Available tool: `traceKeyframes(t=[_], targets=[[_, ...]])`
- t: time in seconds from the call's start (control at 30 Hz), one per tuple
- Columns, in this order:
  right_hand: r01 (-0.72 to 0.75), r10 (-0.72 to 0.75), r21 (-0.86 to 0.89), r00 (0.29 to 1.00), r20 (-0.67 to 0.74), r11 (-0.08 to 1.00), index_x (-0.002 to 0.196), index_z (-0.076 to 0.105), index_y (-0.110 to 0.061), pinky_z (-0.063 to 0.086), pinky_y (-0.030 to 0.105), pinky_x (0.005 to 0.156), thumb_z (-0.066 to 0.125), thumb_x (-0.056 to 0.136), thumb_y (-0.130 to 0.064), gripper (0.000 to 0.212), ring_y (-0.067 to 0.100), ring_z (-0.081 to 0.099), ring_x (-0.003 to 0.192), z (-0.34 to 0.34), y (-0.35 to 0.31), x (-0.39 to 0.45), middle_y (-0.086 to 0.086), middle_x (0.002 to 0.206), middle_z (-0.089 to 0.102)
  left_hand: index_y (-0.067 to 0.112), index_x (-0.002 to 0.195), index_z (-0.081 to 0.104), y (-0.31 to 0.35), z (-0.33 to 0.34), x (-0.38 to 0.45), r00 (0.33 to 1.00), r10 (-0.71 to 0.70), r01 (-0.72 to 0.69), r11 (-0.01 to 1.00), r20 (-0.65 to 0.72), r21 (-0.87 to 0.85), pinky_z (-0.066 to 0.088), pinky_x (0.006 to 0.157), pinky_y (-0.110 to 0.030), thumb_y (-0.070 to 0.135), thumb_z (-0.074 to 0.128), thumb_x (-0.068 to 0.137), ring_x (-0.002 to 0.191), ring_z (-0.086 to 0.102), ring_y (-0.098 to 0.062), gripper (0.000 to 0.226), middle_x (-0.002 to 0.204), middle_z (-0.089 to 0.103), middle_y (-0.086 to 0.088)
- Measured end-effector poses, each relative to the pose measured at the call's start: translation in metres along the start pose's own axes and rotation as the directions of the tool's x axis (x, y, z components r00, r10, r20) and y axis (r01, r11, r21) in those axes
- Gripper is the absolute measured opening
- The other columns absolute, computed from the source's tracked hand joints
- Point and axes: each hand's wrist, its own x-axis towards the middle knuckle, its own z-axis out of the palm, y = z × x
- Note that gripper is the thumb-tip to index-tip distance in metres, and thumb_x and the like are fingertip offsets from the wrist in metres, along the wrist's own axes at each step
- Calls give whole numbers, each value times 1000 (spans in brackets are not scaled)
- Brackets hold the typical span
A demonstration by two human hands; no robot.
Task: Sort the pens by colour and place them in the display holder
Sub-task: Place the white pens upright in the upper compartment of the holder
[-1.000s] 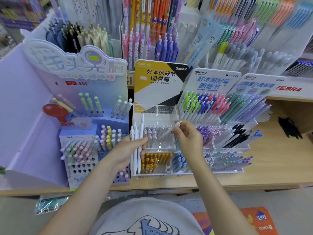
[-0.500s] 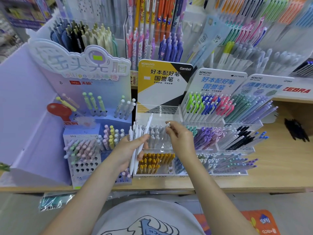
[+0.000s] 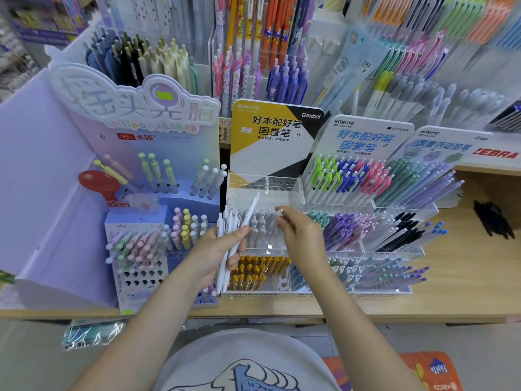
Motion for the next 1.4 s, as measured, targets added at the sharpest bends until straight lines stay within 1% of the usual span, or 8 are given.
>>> traceKeyframes(t=[0.2,0.53,0.7,0.93,1.07,1.17,1.3,1.4], targets=[[12,-12,-14,1000,3,1000,122,67,-6,51,27,74,59,97,-12,27,17,65,81,7,-3,8,7,91,72,-12,125,52,0,-2,0,1000,-3,3,1000,17,-8,35,40,-21,35,71,78,40,40,-11,69,66,56,-5],[34,-25,-112,996,82,993,90,64,2,47,40,60,57,97,-8,14,29,56,67,11,9,2,13,70,61,-9,129,52,-2,-5,-1,1000,-6,6,1000,7,-19,36,40,-21,34,72,78,40,41,-10,70,66,56,-4],[11,-5,-139,999,42,990,97,72,-2,37,25,62,65,93,-12,13,20,57,69,21,8,1,11,77,69,-9,127,53,-2,-4,-1,1000,-1,1,1000,-2,-8,36,40,-21,35,73,77,40,41,-11,70,66,56,-4],[-23,43,-187,994,101,982,92,72,-1,50,35,64,66,92,-13,13,28,63,74,15,10,2,14,78,69,-6,118,58,-3,-2,-1,1000,-3,3,1000,-25,14,36,39,-22,33,73,79,40,42,-12,57,66,58,-5],[-250,236,140,966,108,958,93,72,-14,49,25,56,59,98,-20,16,14,62,59,-6,-15,-3,1,74,69,-9,119,58,-3,0,-1,1000,-10,11,998,-10,62,36,39,-21,31,73,81,40,42,-12,57,65,59,-5],[-508,391,523,861,325,684,100,71,-13,48,30,53,61,97,-24,15,20,61,59,-18,-37,-4,6,81,70,-4,110,62,-2,6,-2,1000,-14,12,995,24,95,35,38,-20,33,77,72,38,41,-12,55,63,58,-6],[-533,429,531,846,316,659,92,67,0,48,30,56,68,92,-31,31,24,54,58,-21,-44,-5,9,64,63,2,97,64,-3,12,-1,1000,7,-11,974,19,226,35,38,-21,21,78,81,38,40,-13,28,62,59,-8],[-519,447,569,851,275,638,95,69,-1,50,28,58,62,96,-24,24,19,56,58,-26,-45,-6,10,65,63,7,98,64,-3,16,-1,1000,15,-18,978,19,208,35,38,-21,23,76,84,39,40,-14,25,65,61,-9]])
